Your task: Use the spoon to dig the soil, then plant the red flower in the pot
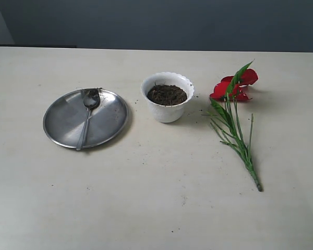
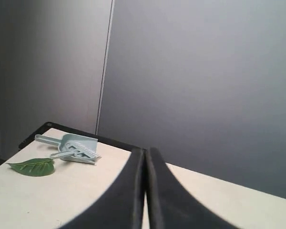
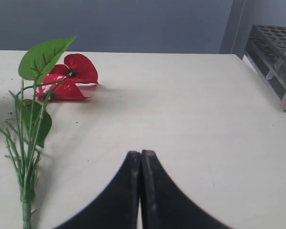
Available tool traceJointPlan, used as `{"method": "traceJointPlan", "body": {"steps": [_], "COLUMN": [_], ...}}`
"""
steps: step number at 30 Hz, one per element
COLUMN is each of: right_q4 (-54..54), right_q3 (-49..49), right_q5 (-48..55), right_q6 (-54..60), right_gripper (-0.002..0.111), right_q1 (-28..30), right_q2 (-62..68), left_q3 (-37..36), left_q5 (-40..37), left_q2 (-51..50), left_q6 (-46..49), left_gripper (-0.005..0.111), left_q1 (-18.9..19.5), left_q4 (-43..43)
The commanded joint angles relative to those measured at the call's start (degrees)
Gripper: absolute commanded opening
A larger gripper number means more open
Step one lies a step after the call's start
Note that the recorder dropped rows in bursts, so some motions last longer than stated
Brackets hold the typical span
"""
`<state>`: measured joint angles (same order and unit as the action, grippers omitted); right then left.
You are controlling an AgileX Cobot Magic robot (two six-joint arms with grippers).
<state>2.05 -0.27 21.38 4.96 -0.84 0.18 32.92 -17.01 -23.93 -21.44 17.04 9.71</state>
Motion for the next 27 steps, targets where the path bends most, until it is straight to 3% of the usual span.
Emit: {"method": "traceJointPlan", "body": {"steps": [1, 10, 15, 24, 27], "right_q4": [0.01, 0.01, 0.01, 0.01, 0.01], "right_q3": [0.27, 0.27, 0.27, 0.27, 0.27], "right_q5": [-0.70, -0.70, -0.70, -0.70, -0.70], "right_q6": [0.06, 0.06, 0.06, 0.06, 0.06], "right_gripper": [0.000, 0.000, 0.000, 0.000, 0.000], "right_q1": [0.15, 0.15, 0.15, 0.15, 0.15], "right_q2": [-0.18, -0.18, -0.18, -0.18, -0.18], "left_q3": [-4.18, -17.78, -24.40, -30.76, -31.22], "left_q5": [0.44, 1.90, 9.71, 9.31, 6.00], "left_q2": [4.19, 13.48, 17.15, 20.44, 20.84], "left_q6": [7.88, 10.46, 10.51, 10.51, 10.51], "left_gripper": [0.000, 0.000, 0.000, 0.000, 0.000], "left_q1": [-0.60, -0.60, -0.60, -0.60, -0.60], "left_q4": [-5.40, -5.88, -5.41, -5.68, -7.15]}}
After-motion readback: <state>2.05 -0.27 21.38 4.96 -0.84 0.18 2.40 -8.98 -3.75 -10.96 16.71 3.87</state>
